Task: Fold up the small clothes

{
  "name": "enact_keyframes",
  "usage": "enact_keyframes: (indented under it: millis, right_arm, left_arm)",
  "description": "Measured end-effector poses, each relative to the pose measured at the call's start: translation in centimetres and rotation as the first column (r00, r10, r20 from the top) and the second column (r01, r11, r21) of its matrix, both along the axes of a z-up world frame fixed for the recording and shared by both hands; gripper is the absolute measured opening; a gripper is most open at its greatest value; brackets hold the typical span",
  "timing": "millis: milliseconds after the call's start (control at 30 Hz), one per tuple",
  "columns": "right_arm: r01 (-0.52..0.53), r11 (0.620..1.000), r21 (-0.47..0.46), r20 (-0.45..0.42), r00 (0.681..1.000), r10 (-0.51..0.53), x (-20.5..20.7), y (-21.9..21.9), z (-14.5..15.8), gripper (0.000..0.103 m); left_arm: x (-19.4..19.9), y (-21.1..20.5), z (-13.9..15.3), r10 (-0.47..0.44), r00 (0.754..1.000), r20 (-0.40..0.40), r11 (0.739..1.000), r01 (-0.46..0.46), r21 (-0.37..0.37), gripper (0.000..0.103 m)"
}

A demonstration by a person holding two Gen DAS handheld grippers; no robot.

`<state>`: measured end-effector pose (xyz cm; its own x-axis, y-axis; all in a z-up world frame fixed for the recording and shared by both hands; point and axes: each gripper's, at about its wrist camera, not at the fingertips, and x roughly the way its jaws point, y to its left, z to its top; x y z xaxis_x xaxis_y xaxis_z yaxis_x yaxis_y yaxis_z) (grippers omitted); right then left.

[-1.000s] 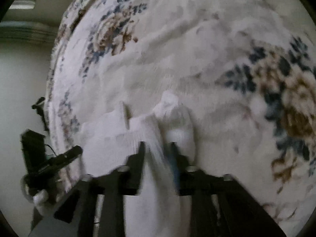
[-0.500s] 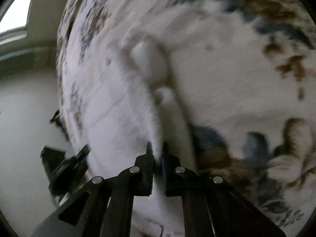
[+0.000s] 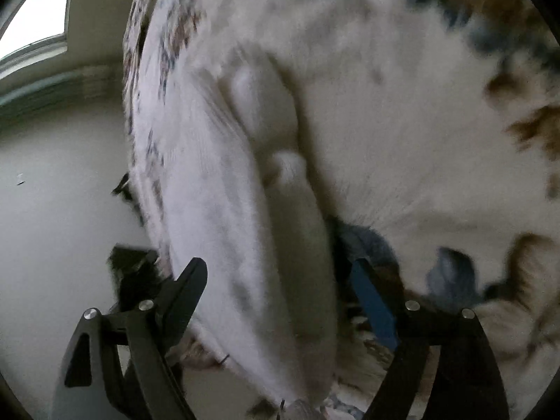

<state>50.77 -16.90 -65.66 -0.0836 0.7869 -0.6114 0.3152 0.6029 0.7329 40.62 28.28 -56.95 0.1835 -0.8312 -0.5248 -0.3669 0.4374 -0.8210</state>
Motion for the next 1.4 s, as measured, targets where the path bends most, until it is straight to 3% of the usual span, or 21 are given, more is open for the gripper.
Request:
enact_keyframes:
  millis: [167, 367, 433, 500, 567, 600, 767, 833, 933, 1100, 1267, 1400]
  right_arm:
    - [-0.033, 0.974, 0.224, -0.06, 0.997, 0.047, 0.2, 2.1, -4.7, 0.086]
    - [-0.044, 0.951, 0.306, -0.054, 0.996, 0.064, 1.2, 4.1, -5.4, 0.088]
    - [-0.072, 0.954, 0.29, -0.043, 0.995, 0.088, 1.4, 4.9, -5.2, 0.088]
    - [-0.084, 0.961, 0.263, -0.025, 0.995, 0.094, 1.5, 5.7, -4.7, 0.085]
    - [-0.081, 0.972, 0.222, -0.005, 0.996, 0.084, 1.5, 6.0, -4.2, 0.064]
    - [-0.074, 0.974, 0.212, 0.0, 0.997, 0.076, 1.6, 6.0, -4.0, 0.059]
    - [-0.044, 0.981, 0.191, 0.068, 0.997, 0.032, 1.5, 5.6, -1.1, 0.052]
    - [-0.037, 0.981, 0.193, 0.098, 0.995, 0.019, 2.4, 5.6, 0.5, 0.052]
    - [-0.024, 0.977, 0.21, 0.152, 0.988, -0.009, 5.6, 5.6, 3.4, 0.052]
    - [0.006, 0.976, 0.216, 0.236, 0.97, -0.059, 15.7, 5.5, 6.9, 0.051]
    - [0.034, 0.979, 0.199, 0.286, 0.954, -0.092, 26.4, 5.9, 7.0, 0.051]
    - [0.032, 0.988, 0.15, 0.276, 0.958, -0.073, 33.8, 6.9, 3.9, 0.051]
  left_arm:
    - [1.9, -3.1, -1.8, -0.108, 0.994, 0.015, 0.99, 0.109, -0.085, 0.069]
    - [3.1, -4.5, -1.7, -0.104, 0.994, 0.024, 0.989, 0.106, -0.107, 0.069]
    - [3.3, -5.6, -0.7, -0.126, 0.99, 0.069, 0.989, 0.131, -0.072, 0.066]
    - [3.4, -6.3, 0.0, -0.137, 0.987, 0.087, 0.99, 0.14, -0.031, 0.034]
    - [3.7, -6.6, 0.8, -0.136, 0.987, 0.086, 0.991, 0.133, 0.032, 0.032]
    - [3.8, -6.6, 1.3, -0.134, 0.987, 0.091, 0.99, 0.13, 0.053, 0.031]
    - [5.8, -6.3, 5.3, -0.144, 0.981, 0.129, 0.983, 0.128, 0.128, 0.03]
    - [7.9, -5.9, 6.8, -0.144, 0.977, 0.155, 0.984, 0.125, 0.124, 0.03]
    - [13.0, -5.6, 8.9, -0.137, 0.969, 0.205, 0.985, 0.111, 0.13, 0.03]
    - [23.1, -5.2, 10.4, -0.118, 0.954, 0.276, 0.986, 0.079, 0.147, 0.03]
    - [33.5, -4.2, 7.0, -0.08, 0.956, 0.281, 0.989, 0.041, 0.142, 0.03]
    - [37.9, -3.7, 2.7, -0.078, 0.97, 0.231, 0.986, 0.04, 0.165, 0.031]
